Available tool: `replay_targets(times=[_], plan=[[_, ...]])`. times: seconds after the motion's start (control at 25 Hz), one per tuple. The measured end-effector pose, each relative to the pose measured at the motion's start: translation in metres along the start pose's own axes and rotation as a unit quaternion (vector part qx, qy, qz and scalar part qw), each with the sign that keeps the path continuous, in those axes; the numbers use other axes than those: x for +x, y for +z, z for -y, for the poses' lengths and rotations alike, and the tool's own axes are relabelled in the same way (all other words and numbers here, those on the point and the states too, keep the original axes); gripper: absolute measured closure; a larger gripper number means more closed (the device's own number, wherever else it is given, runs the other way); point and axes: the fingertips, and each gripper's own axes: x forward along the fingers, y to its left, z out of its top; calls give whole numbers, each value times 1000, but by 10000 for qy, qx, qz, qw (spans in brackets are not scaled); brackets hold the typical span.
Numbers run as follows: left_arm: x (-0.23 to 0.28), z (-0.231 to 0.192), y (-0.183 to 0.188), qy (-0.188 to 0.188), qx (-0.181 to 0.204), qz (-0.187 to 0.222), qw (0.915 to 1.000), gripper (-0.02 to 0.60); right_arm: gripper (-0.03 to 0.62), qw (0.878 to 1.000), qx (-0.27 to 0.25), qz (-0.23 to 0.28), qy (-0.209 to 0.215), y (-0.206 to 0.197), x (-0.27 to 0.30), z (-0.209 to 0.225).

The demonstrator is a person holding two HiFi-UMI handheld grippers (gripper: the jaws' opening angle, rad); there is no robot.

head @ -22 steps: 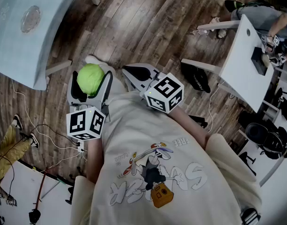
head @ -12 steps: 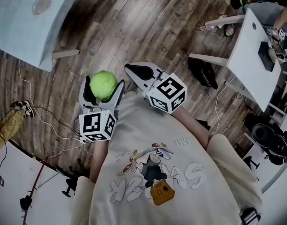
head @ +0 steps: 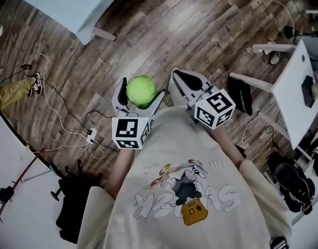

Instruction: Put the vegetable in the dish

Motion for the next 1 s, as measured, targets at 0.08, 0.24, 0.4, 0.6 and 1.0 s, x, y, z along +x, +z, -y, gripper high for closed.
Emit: replay_targets(times=[0.08,0.24,0.4,0.6,1.0], plan=[[-6,-2,11,19,120,93,9999,46,572,9997,219,99,-100,9,-3,8],[-4,-3,29,145,243,267,9992,46,572,9987,495,129,-64,17,-8,22],[26,9,53,130,292,331,9989,46,571,9997,208,158,24,32,-24,45],[65,47,76,61,550,380,9977,46,571,9998,-44,187,-50,48,-51,89],[114,83,84,131,442,49,9989,46,571,9992,342,166,101,54,-59,142]])
